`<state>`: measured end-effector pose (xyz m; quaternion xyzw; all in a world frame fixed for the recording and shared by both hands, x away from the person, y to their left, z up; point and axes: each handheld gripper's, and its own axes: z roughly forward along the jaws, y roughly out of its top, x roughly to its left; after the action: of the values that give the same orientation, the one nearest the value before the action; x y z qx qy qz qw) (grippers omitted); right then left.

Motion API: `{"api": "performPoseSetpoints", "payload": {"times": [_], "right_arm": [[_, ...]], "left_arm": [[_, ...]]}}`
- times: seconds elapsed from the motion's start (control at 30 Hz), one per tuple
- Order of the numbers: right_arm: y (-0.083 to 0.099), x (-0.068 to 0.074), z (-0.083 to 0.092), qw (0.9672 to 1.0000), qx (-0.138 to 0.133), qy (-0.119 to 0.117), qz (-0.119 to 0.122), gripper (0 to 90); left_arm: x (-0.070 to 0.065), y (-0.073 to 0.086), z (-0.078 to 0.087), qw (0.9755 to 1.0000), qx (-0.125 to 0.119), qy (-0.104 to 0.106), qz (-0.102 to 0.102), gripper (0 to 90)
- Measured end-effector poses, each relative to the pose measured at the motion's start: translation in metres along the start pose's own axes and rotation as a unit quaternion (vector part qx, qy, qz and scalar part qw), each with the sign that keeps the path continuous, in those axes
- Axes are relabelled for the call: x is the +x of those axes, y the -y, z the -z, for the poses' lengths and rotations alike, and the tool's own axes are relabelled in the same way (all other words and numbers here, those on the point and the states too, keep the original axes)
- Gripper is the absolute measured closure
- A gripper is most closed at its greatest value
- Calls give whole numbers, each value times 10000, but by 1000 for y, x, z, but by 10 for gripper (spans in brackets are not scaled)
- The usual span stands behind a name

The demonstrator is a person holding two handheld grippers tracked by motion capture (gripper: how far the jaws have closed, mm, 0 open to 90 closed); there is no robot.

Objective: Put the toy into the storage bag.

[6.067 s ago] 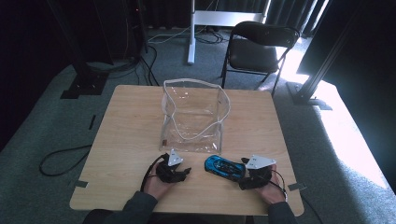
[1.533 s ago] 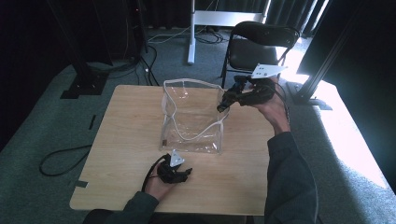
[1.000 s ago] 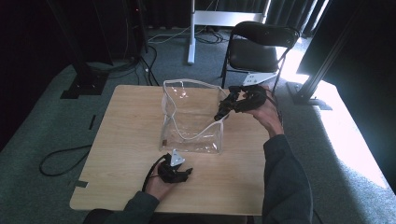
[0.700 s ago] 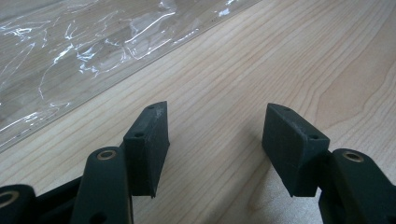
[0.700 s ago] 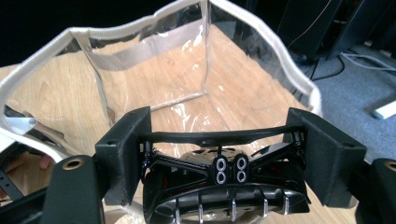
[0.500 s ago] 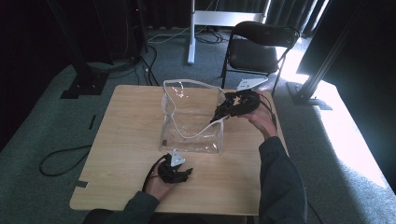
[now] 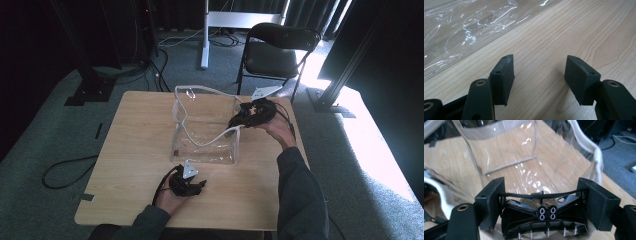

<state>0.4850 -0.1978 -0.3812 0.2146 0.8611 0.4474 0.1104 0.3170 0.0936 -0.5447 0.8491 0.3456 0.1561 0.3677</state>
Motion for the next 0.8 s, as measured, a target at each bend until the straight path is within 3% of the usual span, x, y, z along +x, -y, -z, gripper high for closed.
{"api": "performPoseSetpoints", "payload": {"times": [0.37,0.8], "right_arm": [[1,1,-3,9997,207,96,41,242],[1,2,-5,9996,233,161,2,238]], "left_arm": [[0,0,0,10000,-1,0,2,414],[0,0,0,10000,-3,-1,6,414]]}}
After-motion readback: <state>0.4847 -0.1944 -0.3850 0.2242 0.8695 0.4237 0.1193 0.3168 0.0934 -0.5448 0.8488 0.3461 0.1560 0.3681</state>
